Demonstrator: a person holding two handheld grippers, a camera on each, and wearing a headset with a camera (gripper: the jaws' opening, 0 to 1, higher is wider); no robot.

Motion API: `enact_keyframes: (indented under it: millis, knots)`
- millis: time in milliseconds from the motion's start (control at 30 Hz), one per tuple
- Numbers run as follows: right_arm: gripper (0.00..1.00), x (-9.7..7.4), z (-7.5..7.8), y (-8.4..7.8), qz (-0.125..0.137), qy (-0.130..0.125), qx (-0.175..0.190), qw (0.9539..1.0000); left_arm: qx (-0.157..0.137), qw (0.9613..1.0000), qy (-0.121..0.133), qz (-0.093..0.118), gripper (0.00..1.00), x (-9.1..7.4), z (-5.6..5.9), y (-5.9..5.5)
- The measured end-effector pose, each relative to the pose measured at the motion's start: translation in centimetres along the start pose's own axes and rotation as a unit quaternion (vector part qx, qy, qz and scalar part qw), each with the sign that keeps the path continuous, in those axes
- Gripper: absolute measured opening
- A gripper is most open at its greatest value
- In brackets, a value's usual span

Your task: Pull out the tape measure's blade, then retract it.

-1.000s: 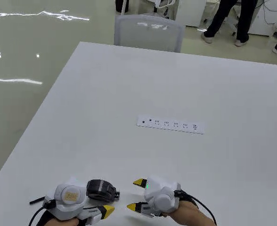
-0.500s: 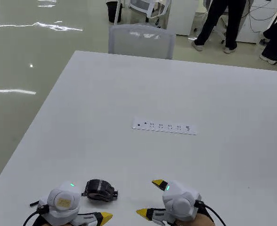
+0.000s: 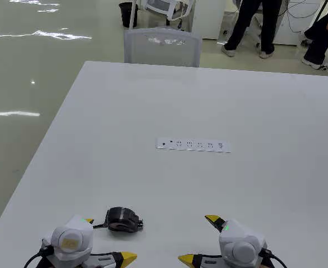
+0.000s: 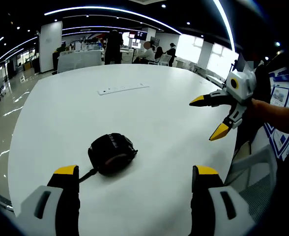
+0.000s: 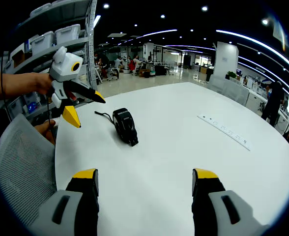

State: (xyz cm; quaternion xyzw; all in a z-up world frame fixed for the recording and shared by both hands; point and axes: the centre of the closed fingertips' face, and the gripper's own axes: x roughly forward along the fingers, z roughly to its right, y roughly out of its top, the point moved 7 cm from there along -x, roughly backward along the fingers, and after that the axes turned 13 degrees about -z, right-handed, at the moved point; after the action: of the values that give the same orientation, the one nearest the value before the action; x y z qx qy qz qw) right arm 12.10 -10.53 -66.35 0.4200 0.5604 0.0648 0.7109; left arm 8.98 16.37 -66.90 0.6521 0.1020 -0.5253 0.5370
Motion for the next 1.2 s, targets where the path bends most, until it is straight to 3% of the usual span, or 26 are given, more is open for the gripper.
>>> enact_keyframes:
  millis: [100,233,333,433,667,967,1200]
  knots:
    - [0.82,-0.5,-0.3,-0.5,0.0,-0.001,0.0,1.0,0.009,0.9999,-0.001,0.007,0.97,-0.5,0.7,-0.2]
    - [0.86,-1.3,-0.4,-1.0,0.006,0.0,0.01,0.9999,0.01,0.9995,-0.001,0.03,0.99,-1.1,-0.5,-0.7]
    - [0.88,-1.8,-0.4,-1.5,0.012,-0.001,0.01,0.9999,0.015,0.9993,0.0,0.034,0.99,-1.2,-0.4,-0.9]
    - [0.9,-2.2,-0.5,-2.1,0.014,0.001,0.01,0.9998,0.026,0.9991,-0.001,0.035,0.99,-1.2,0.4,-1.1]
    - [0.93,-3.2,-0.5,-3.4,0.019,0.002,0.016,0.9997,0.047,0.9981,-0.008,0.039,0.99,-1.7,1.0,-1.5]
    - [0.95,-4.5,0.0,-4.2,0.036,-0.014,0.033,0.9987,0.041,0.998,-0.012,0.046,0.99,-2.6,1.5,-1.3]
    - [0.94,-4.9,-0.1,-4.6,0.034,-0.016,0.034,0.9987,0.044,0.9978,-0.013,0.048,0.99,-3.4,2.4,-0.9]
